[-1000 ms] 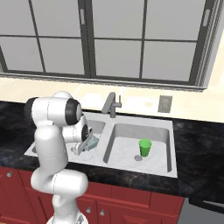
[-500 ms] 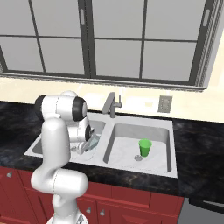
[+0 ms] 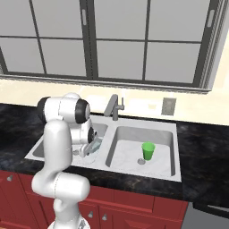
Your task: Place the tupperware in the left basin and the cup in the right basin of the sink.
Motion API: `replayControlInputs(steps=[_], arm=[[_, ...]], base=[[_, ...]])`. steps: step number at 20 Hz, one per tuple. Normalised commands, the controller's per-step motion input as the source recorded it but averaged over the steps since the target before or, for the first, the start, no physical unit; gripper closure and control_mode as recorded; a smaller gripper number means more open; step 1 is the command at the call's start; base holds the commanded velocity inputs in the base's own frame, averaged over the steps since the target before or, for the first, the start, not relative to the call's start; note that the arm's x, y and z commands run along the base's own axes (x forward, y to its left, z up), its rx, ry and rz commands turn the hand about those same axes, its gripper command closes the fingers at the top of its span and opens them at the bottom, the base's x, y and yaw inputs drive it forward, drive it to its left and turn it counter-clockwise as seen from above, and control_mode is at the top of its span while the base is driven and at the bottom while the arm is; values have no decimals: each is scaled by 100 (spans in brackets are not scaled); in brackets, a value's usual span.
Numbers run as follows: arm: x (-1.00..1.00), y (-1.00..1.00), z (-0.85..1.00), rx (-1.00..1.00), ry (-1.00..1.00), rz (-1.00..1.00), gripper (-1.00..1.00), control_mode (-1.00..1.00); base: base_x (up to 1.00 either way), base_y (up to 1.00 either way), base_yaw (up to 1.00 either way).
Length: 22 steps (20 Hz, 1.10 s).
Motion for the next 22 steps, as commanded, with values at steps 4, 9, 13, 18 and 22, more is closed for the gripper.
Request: replayControlInputs(steps=[4, 9, 13, 18, 22], arm=[[2, 6, 0, 0, 6, 0, -100, -100], [-3, 0, 4, -1, 6, -1, -100, -100], [-24, 0, 31, 0, 1, -1, -100, -100], [-23, 0, 55, 0, -2, 0, -100, -100], [-21, 0, 75, 0, -5, 0, -100, -100]], base=[[0, 0, 0], [0, 0, 0], [0, 0, 0], [0, 0, 0], [0, 0, 0]])
